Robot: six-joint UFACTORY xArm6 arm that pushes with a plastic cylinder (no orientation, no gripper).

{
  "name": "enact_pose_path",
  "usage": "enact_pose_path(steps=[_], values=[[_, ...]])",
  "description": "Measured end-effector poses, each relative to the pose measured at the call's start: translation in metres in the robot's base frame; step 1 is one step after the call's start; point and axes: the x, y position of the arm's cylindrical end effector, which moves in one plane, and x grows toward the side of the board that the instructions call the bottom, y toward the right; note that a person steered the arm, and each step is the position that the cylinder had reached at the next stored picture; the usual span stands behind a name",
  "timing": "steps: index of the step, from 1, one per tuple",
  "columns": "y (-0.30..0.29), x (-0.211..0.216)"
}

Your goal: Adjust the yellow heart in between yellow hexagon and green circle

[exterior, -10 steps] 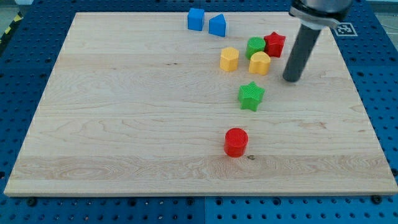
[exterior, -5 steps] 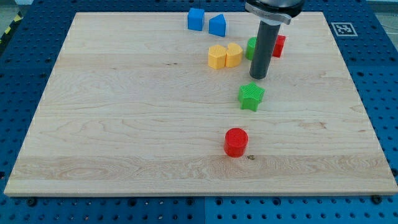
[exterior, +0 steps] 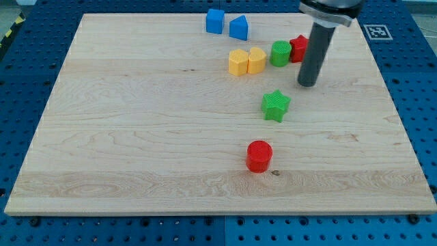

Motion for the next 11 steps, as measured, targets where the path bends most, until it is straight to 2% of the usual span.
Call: enact_pose_path(steps=[2,3,4,5,6,9,10,11], values=[[0.038,0.000],[0.056,-0.024],[0.045,-0.093],[0.012,-0.112],[-0.016,-0.112],[-0.021,-0.108],[-0.045,-0.108],[-0.049,-0.089]])
